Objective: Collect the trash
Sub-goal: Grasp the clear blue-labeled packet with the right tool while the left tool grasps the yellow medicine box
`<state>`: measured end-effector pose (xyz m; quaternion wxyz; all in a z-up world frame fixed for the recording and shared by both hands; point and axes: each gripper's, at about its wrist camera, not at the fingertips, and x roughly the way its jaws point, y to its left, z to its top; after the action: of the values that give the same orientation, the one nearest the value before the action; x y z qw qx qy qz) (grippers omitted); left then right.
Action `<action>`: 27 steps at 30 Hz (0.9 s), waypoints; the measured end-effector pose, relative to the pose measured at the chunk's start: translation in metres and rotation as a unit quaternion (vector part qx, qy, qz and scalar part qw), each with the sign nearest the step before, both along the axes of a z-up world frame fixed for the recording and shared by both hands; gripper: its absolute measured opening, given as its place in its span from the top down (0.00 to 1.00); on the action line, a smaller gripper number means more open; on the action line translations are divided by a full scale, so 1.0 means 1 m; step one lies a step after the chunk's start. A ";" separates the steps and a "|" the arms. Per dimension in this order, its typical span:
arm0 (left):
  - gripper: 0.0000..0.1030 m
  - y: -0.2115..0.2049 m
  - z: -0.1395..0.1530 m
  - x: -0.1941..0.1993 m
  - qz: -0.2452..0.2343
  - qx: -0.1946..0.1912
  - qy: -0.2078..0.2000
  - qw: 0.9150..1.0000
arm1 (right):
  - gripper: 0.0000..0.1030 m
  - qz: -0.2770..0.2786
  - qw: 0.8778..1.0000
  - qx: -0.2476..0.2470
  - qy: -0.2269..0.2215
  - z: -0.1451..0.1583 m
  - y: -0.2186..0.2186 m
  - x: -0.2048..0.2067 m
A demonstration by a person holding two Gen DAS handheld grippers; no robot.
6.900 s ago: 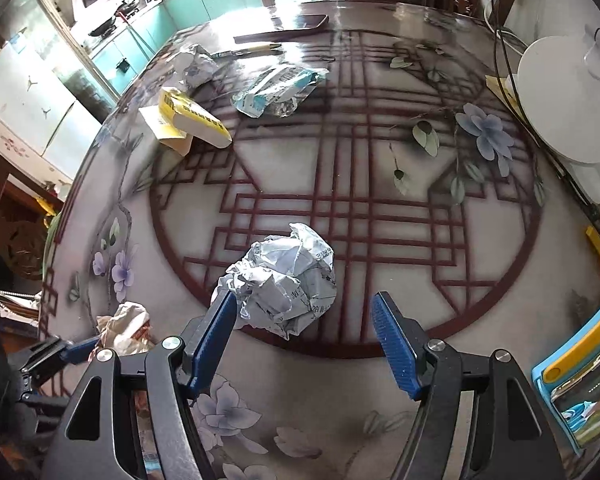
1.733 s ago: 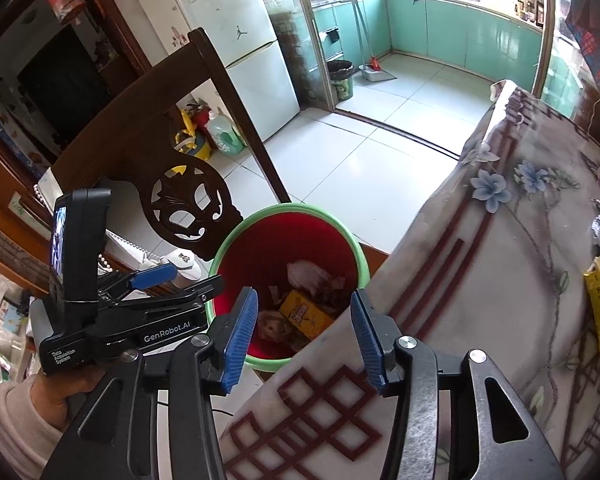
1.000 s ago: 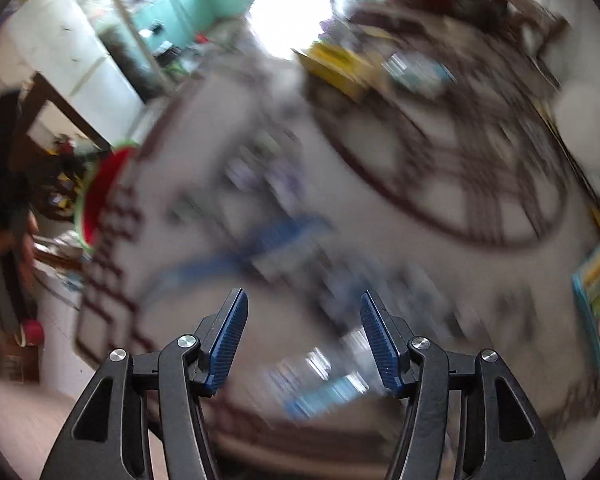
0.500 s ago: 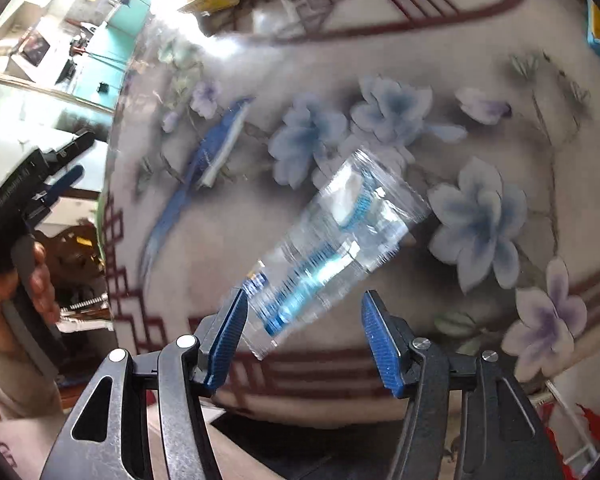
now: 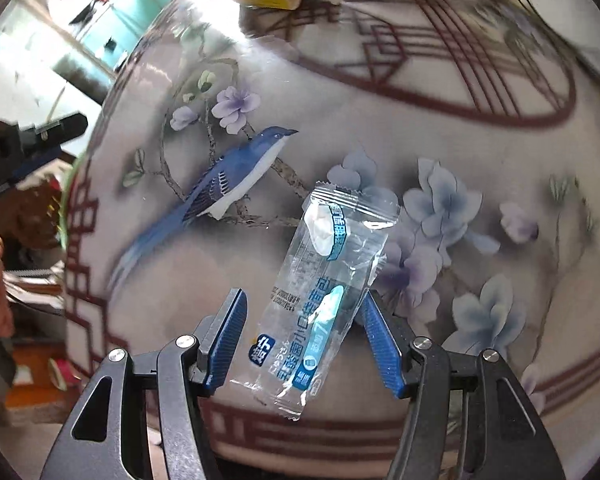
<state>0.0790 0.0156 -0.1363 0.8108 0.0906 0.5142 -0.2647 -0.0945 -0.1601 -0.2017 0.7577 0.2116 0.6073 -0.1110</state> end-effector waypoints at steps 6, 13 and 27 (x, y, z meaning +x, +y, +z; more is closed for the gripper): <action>0.22 -0.002 -0.003 -0.002 -0.001 0.001 0.006 1.000 | 0.54 0.025 0.999 -0.040 0.001 -0.002 0.007 0.005; 0.22 -0.022 -0.001 -0.001 -0.017 -0.006 0.011 1.000 | 0.80 0.011 1.000 -0.025 -0.016 0.002 -0.017 0.002; 0.22 -0.117 -0.001 0.076 0.087 -0.076 0.053 0.992 | 0.94 -0.004 0.991 -0.060 -0.120 0.054 -0.127 0.031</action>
<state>0.1554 -0.1012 -0.1370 0.8069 -0.0304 0.5410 -0.2353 -0.0634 -0.2876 -0.1479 0.8363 0.1794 0.5031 -0.1239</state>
